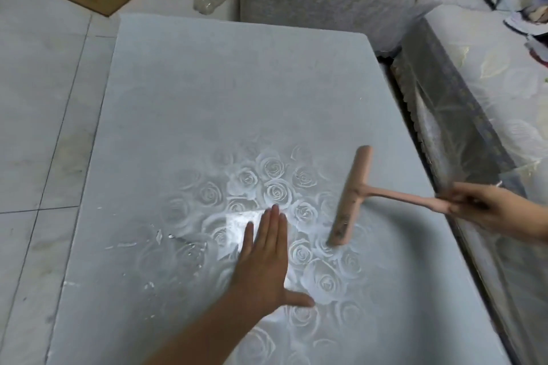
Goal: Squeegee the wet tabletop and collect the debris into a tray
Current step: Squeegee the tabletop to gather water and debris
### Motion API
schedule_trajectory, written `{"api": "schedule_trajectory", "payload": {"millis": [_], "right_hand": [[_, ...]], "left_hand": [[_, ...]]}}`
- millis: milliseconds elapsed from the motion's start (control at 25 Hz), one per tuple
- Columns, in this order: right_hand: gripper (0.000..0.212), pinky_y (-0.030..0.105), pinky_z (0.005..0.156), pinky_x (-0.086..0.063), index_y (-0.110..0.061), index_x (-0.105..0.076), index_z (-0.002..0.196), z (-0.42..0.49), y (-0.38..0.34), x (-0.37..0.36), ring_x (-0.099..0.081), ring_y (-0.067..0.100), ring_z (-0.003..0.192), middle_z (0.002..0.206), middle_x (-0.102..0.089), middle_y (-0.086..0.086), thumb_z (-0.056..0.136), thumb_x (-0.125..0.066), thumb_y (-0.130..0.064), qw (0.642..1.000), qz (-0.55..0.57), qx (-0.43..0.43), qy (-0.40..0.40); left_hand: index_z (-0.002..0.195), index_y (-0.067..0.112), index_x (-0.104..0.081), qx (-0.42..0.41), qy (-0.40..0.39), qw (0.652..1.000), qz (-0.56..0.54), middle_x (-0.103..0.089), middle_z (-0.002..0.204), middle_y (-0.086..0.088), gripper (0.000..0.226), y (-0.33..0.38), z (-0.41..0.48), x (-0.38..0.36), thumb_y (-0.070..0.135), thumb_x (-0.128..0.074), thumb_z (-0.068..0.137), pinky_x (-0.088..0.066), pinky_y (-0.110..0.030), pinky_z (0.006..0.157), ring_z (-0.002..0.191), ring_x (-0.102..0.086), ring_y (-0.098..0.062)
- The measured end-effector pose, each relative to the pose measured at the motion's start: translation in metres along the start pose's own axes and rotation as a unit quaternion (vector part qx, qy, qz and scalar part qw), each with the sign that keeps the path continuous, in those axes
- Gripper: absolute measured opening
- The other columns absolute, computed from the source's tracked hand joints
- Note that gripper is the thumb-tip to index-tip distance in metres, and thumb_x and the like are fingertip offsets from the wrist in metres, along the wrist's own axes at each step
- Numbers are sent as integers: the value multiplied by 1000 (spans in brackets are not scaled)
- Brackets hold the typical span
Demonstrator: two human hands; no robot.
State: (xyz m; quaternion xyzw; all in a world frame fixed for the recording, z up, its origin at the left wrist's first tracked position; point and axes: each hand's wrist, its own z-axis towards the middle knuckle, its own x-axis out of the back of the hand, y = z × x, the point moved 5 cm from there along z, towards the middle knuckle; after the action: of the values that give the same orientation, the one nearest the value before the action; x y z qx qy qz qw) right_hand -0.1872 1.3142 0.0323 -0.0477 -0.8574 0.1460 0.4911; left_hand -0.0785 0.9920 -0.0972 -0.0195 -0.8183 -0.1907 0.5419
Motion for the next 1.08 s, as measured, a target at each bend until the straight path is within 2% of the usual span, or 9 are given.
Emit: {"api": "schedule_trajectory", "payload": {"millis": [120, 240, 320, 400, 520, 600, 760, 920, 1080], "right_hand": [[12, 18, 72, -50, -48, -61, 96, -7, -36, -6, -64, 3, 79, 94, -68, -26, 85, -61, -41, 1000, -12, -19, -8], [9, 15, 61, -43, -41, -58, 97, 33, -114, -33, -54, -3, 63, 82, -65, -14, 94, -56, -33, 996, -55, 42, -50], [6, 23, 67, -45, -40, -55, 100, 49, -159, -44, -53, 1, 68, 84, -61, -14, 96, -51, -37, 993, -65, 75, -64], [15, 32, 76, -47, -41, -55, 109, 50, -168, -30, -55, 8, 81, 100, -63, -17, 97, -49, -33, 990, -112, 53, -69], [16, 31, 79, -49, -45, -59, 102, 34, -139, 14, -62, 8, 82, 102, -67, -20, 93, -59, -32, 989, -124, -9, -85], [13, 32, 79, -49, -45, -60, 95, 32, -134, 23, -64, 14, 85, 98, -69, -16, 91, -61, -32, 984, -142, -42, -99], [43, 28, 83, -46, -40, -57, 110, 75, -203, -26, -59, 10, 93, 107, -64, -18, 89, -49, -3, 977, -183, 50, -100], [39, 28, 88, -38, -45, -54, 117, 100, -272, -34, -59, 11, 95, 104, -60, -14, 94, -49, -14, 953, -246, 167, -55], [41, 26, 87, -32, -50, -49, 122, 129, -259, 38, -59, 9, 100, 113, -60, -18, 94, -45, -20, 916, -394, 82, -16]], "left_hand": [[141, 5, 30, 7, 53, 998, 17, 43, 146, -14, 119, -35, -18, 22, 79, -37, 78, 27, -45, 109, 136, 39, -27], [147, 4, 19, 62, 54, 996, 14, 33, 153, -12, 97, -77, -35, 41, 67, -29, 91, 16, -44, 115, 142, 28, -24], [149, 6, 14, 100, 36, 994, 24, 27, 156, -10, 83, -106, -47, 49, 57, -23, 97, 12, -43, 117, 145, 22, -23], [150, 8, 11, 123, 33, 992, 21, 25, 157, -9, 70, -137, -63, 54, 50, -12, 100, 10, -43, 117, 146, 20, -21], [151, 10, 7, 143, 31, 989, 31, 21, 157, -7, 81, -178, -88, 64, 44, 21, 80, 8, -42, 118, 146, 16, -20], [152, 10, 2, 168, 30, 985, 26, 17, 158, -6, 94, -206, -100, 67, 43, 27, 68, 7, -42, 118, 147, 13, -20], [152, 9, -2, 234, 36, 972, -15, 9, 160, -9, 80, -248, -110, 65, 44, 13, 82, 1, -41, 119, 148, 7, -19], [152, 9, 0, 273, 9, 961, -28, 3, 161, -9, 59, -276, -122, 59, 37, -14, 102, -8, -41, 119, 149, 1, -19], [151, 6, -16, 299, 59, 937, -170, -17, 159, -10, 55, -311, -117, 67, 28, -27, 102, -17, -41, 117, 146, -18, -25]]}}
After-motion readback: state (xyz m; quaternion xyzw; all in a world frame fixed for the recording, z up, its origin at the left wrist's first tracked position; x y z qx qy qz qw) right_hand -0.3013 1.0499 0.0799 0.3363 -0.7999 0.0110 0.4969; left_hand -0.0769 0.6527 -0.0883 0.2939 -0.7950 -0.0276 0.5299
